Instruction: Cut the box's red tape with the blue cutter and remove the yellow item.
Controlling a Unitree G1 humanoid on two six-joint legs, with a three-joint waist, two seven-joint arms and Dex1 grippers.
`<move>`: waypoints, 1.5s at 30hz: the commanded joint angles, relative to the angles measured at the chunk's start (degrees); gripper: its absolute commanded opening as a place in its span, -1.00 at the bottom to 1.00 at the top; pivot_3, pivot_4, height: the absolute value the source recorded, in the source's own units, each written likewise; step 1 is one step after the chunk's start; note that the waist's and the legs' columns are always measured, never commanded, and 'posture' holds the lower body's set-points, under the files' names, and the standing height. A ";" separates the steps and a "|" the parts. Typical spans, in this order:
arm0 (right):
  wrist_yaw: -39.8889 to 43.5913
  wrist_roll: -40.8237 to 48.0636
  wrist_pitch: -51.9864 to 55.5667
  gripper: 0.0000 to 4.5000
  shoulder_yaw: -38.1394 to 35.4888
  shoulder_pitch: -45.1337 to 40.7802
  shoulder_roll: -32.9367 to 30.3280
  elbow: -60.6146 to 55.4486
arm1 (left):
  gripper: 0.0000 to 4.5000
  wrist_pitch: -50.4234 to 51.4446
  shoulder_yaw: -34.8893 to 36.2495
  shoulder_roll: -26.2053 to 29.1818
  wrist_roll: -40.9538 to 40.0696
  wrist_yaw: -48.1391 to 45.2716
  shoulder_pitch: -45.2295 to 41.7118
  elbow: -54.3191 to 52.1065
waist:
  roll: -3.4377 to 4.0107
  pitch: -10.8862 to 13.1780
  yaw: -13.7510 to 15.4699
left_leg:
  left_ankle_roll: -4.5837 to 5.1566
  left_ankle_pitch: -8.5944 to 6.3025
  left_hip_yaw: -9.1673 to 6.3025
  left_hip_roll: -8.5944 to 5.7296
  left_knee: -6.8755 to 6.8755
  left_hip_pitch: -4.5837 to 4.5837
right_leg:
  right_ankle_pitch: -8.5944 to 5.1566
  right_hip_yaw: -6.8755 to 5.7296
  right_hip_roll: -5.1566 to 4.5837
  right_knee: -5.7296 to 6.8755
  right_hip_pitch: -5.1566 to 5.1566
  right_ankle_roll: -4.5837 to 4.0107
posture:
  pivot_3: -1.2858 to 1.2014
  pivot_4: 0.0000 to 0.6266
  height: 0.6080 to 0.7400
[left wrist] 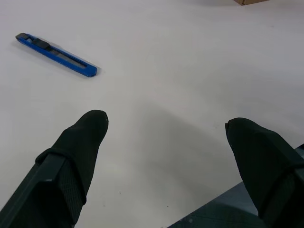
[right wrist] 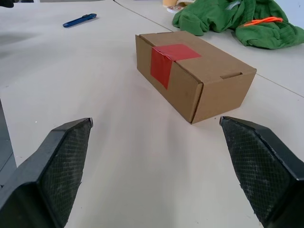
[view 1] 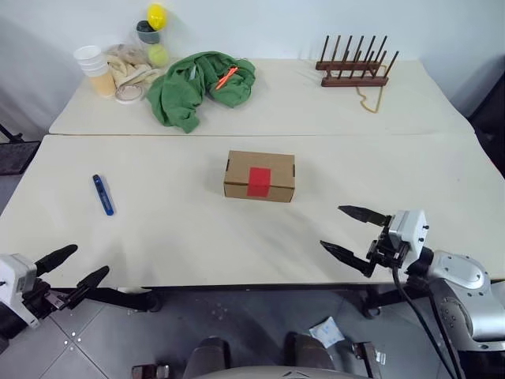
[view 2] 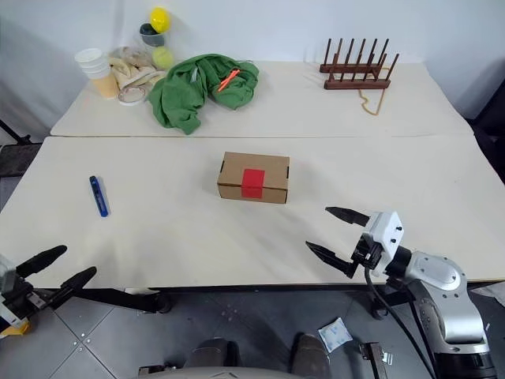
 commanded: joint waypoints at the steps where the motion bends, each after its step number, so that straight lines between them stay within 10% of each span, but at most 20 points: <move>1: -0.43 0.55 0.08 1.00 -0.24 -0.43 0.28 -1.65 | 0.99 0.75 1.14 0.67 -1.86 0.63 -1.02 -1.55 | 0.00 0.00 0.02 | 0.00 0.00 0.00 0.00 0.00 0.00 | 0.00 0.00 0.00 0.00 0.00 0.00 | 0.03 -0.52 1.00; 30: -2.73 1.14 3.68 1.00 1.22 -1.02 1.07 -4.72 | 0.99 7.42 -3.12 2.82 -2.91 -0.73 -5.94 -2.62 | 0.00 0.00 0.00 | 0.00 0.00 0.00 0.00 0.02 0.00 | 0.00 0.03 0.01 0.04 -0.02 0.00 | 0.03 -0.52 1.00; 34: -2.58 1.44 6.81 0.61 2.69 -1.63 0.12 -5.44 | 0.63 7.69 -6.43 3.76 -2.62 -2.97 -6.82 -3.98 | 0.00 0.00 0.08 | 0.00 0.00 0.01 0.00 0.02 0.00 | 0.00 0.03 0.00 0.04 -0.02 0.00 | 0.03 -0.52 1.00; 45: -10.54 -8.82 11.86 -1.00 12.03 -9.42 3.83 -2.75 | -0.83 2.94 -28.71 -1.50 11.29 5.41 -44.50 16.99 | -0.02 -0.03 1.37 | -0.01 0.00 0.08 -0.03 0.24 -0.03 | 0.06 0.07 0.02 0.21 -0.08 -0.01 | 0.03 -0.52 1.00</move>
